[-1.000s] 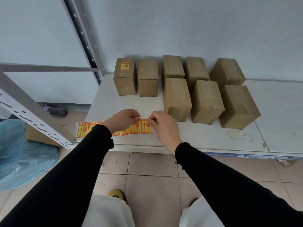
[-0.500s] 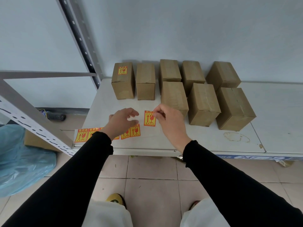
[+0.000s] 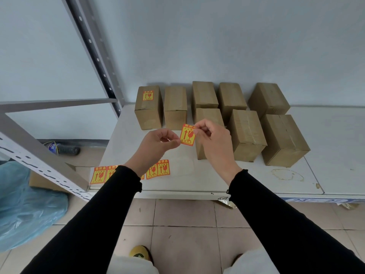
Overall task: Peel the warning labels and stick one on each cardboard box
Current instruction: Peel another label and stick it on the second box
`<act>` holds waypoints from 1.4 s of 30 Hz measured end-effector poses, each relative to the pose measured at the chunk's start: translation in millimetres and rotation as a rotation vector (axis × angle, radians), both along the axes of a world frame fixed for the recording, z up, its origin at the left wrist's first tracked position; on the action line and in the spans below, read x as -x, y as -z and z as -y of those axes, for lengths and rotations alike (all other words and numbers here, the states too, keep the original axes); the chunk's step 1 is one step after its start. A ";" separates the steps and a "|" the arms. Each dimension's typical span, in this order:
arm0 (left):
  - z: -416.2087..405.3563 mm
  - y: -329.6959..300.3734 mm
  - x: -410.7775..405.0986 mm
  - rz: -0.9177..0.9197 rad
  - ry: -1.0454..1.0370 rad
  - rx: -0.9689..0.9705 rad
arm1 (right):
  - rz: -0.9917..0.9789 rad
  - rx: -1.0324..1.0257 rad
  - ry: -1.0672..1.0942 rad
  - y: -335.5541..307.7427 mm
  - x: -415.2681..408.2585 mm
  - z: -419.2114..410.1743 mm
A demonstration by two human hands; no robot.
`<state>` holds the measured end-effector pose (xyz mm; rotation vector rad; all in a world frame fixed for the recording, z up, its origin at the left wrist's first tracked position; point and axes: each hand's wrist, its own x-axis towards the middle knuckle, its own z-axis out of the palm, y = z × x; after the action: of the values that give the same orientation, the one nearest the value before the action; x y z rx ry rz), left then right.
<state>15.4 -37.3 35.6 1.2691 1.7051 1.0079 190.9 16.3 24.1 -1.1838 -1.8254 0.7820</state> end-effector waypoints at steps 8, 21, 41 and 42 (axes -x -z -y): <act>-14.3 -6.8 2.5 0.040 -0.056 0.014 | -0.080 0.014 0.011 -4.6 12.2 -16.5; -115.3 -48.0 37.6 -0.075 -0.217 0.016 | 0.081 0.054 -0.049 -44.3 68.6 -139.7; -180.1 -25.0 43.7 0.014 -0.291 0.298 | 0.380 0.035 -0.018 -11.1 100.5 -198.9; -179.9 -24.4 43.5 0.017 -0.292 0.297 | 0.379 0.034 -0.017 -10.4 100.7 -199.1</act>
<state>-28.1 142.6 60.0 0.8360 1.9800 0.8815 90.1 215.4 34.5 -1.4138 -2.1360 0.6301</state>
